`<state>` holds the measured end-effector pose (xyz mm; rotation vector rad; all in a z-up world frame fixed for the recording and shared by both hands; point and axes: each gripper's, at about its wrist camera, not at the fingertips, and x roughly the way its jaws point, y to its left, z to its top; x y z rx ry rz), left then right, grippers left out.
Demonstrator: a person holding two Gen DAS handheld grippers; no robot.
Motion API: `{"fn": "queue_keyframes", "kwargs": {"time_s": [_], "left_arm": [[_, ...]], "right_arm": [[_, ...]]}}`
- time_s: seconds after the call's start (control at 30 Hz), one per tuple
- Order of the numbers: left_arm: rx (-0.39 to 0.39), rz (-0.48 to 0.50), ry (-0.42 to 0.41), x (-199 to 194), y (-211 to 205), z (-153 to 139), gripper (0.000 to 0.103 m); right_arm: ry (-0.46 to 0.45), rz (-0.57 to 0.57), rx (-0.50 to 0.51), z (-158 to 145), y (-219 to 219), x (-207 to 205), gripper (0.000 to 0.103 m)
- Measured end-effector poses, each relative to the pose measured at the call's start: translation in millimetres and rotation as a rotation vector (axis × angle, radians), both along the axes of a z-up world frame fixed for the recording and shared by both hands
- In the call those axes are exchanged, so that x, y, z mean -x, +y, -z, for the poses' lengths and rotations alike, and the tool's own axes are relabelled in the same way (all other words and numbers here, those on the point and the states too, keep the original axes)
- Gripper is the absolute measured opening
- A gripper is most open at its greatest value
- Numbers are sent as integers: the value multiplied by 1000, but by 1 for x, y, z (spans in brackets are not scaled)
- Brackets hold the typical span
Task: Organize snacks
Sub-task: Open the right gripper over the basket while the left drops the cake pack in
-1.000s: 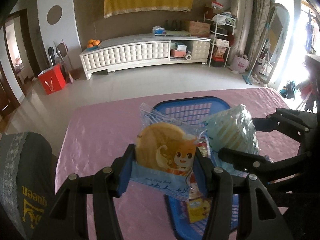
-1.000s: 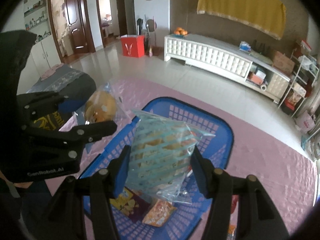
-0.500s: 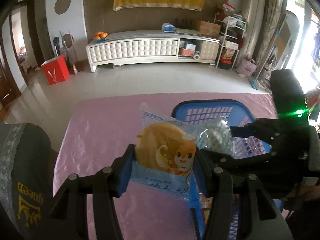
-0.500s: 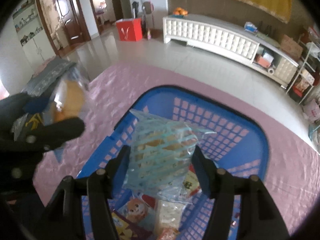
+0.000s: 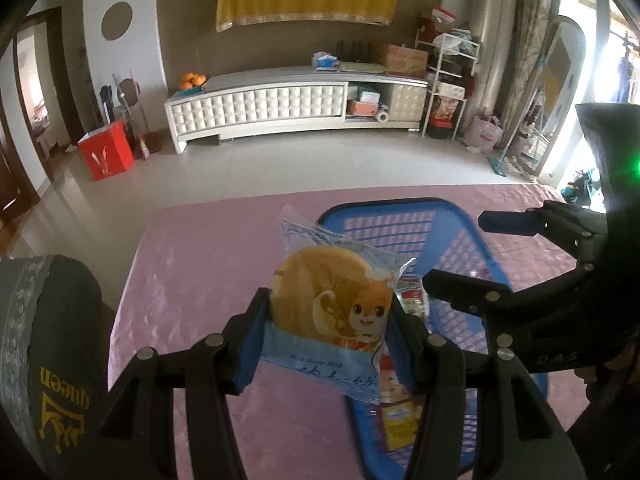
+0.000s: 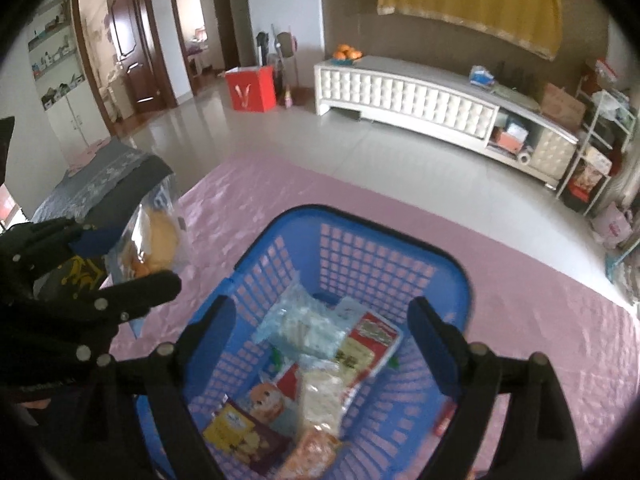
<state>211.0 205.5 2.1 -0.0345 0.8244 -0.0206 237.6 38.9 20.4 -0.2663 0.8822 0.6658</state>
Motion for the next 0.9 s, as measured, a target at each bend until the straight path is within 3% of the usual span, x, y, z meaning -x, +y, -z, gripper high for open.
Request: {"fn": "queue_keyframes", "kwargs": {"time_s": [0.43,0.73,0.9], "left_arm": [[4,83,-13,-5,-48,-19,52],[-4,145,35,-30,-74,-1,52],[11,160,77,-48,-83,12,52]], "right_arm": [[-46,132,-49,-25,-71,8,90],[-59,182,-34,-17,-94,3,90],[-20,214,-33,-4,-104,-5,90]]}}
